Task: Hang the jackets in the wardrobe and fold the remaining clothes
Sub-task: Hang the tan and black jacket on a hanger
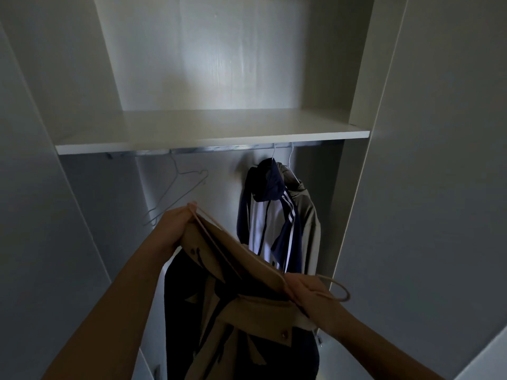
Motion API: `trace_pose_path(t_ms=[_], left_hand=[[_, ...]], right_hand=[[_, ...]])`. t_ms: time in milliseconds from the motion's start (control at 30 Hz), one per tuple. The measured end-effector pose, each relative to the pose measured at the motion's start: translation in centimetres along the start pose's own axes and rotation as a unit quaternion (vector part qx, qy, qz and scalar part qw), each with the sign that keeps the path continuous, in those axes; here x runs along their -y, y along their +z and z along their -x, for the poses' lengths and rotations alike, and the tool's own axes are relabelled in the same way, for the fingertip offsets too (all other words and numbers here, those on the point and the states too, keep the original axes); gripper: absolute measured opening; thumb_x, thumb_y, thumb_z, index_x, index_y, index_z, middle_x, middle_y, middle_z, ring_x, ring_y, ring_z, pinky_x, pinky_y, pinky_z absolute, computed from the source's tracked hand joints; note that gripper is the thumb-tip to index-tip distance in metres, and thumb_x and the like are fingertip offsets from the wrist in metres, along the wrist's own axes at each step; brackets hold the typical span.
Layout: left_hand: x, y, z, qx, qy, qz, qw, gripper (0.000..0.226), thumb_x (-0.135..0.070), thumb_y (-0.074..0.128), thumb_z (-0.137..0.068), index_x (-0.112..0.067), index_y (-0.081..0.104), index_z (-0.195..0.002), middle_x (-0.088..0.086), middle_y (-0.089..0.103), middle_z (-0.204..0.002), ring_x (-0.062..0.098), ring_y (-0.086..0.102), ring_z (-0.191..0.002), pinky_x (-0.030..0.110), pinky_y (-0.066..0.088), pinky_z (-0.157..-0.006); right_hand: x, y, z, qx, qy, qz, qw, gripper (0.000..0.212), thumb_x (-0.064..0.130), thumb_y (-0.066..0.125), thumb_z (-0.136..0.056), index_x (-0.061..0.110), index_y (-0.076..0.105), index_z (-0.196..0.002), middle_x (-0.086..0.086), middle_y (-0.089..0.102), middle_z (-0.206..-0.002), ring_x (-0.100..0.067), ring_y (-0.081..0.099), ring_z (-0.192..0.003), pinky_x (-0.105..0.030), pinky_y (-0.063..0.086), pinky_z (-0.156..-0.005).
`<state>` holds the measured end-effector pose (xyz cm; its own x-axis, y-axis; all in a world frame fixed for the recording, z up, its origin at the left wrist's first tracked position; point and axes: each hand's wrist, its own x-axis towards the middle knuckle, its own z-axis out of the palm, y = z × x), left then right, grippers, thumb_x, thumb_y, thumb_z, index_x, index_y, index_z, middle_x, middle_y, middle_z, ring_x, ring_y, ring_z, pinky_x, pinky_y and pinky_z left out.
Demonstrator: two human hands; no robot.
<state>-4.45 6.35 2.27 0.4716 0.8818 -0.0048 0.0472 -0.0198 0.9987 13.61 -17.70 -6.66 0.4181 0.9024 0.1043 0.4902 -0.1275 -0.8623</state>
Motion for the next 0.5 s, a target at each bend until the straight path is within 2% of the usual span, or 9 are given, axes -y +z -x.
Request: trace_pose_path(t_ms=[67, 133, 233, 333, 367, 433, 500], left_hand=[[0.6, -0.7, 0.4, 0.019, -0.004, 0.029, 0.999, 0.035, -0.038, 0.054, -0.095, -0.014, 0.063, -0.072, 0.002, 0.068, -0.065, 0.015, 0.067, -0.065, 0.027, 0.051, -0.062], [1.2, -1.3, 0.7, 0.043, -0.012, 0.043, 0.998, 0.041, -0.042, 0.052, -0.094, -0.019, 0.064, -0.062, -0.001, 0.066, -0.059, 0.011, 0.066, -0.059, 0.024, 0.052, -0.057], [1.7, -2.1, 1.0, 0.081, -0.023, 0.042, 0.996, 0.052, -0.049, 0.051, -0.092, -0.023, 0.064, -0.048, -0.003, 0.062, -0.054, 0.009, 0.063, -0.054, 0.023, 0.051, -0.053], [1.7, -2.7, 0.9, 0.091, -0.027, 0.015, 0.995, 0.048, -0.049, 0.054, -0.089, -0.022, 0.06, -0.05, -0.001, 0.057, -0.055, 0.013, 0.057, -0.054, 0.026, 0.048, -0.057], [1.6, -2.7, 0.7, 0.089, -0.009, -0.018, 0.996, 0.047, -0.047, 0.055, -0.089, -0.02, 0.06, -0.052, -0.001, 0.056, -0.054, 0.013, 0.055, -0.053, 0.025, 0.046, -0.055], [1.4, -2.7, 0.4, 0.065, 0.069, -0.162, 0.982, 0.045, -0.041, 0.057, -0.091, -0.015, 0.052, -0.055, -0.001, 0.049, -0.051, 0.013, 0.049, -0.05, 0.023, 0.04, -0.052], [1.2, -2.3, 0.3, 0.025, 0.166, -0.335, 0.927, 0.047, -0.035, 0.056, -0.093, -0.016, 0.039, -0.053, -0.001, 0.04, -0.051, 0.012, 0.041, -0.05, 0.024, 0.033, -0.052]], right_hand=[[0.2, -0.3, 0.1, 0.022, 0.026, -0.027, 0.999, 0.034, 0.03, 0.042, -0.101, 0.02, 0.07, -0.084, 0.004, 0.065, -0.075, -0.015, 0.063, -0.073, -0.017, 0.046, -0.068], [0.3, -0.6, 0.2, 0.049, 0.01, 0.0, 0.999, 0.041, 0.037, 0.041, -0.099, 0.027, 0.056, -0.062, 0.01, 0.053, -0.058, -0.008, 0.051, -0.056, -0.017, 0.04, -0.059], [0.4, -1.0, 0.4, 0.059, 0.002, 0.066, 0.996, 0.042, 0.037, 0.04, -0.099, 0.024, 0.044, -0.059, 0.013, 0.043, -0.051, -0.004, 0.04, -0.049, -0.014, 0.035, -0.054], [0.9, -1.3, 0.6, 0.068, 0.058, 0.042, 0.995, 0.043, 0.03, 0.04, -0.102, 0.021, 0.041, -0.059, 0.012, 0.04, -0.051, -0.004, 0.039, -0.049, -0.013, 0.034, -0.055], [1.1, -1.4, 0.8, 0.066, 0.077, 0.026, 0.995, 0.043, 0.028, 0.04, -0.102, 0.02, 0.041, -0.059, 0.01, 0.039, -0.052, -0.004, 0.039, -0.05, -0.014, 0.034, -0.056], [1.6, -1.2, 1.2, 0.061, 0.094, 0.017, 0.994, 0.044, 0.025, 0.041, -0.102, 0.019, 0.041, -0.059, 0.01, 0.04, -0.053, -0.002, 0.04, -0.05, -0.015, 0.033, -0.059], [2.5, -0.7, 1.9, 0.046, 0.095, 0.029, 0.994, 0.046, 0.026, 0.044, -0.101, 0.022, 0.045, -0.056, 0.012, 0.044, -0.053, 0.004, 0.043, -0.05, -0.008, 0.032, -0.06]])
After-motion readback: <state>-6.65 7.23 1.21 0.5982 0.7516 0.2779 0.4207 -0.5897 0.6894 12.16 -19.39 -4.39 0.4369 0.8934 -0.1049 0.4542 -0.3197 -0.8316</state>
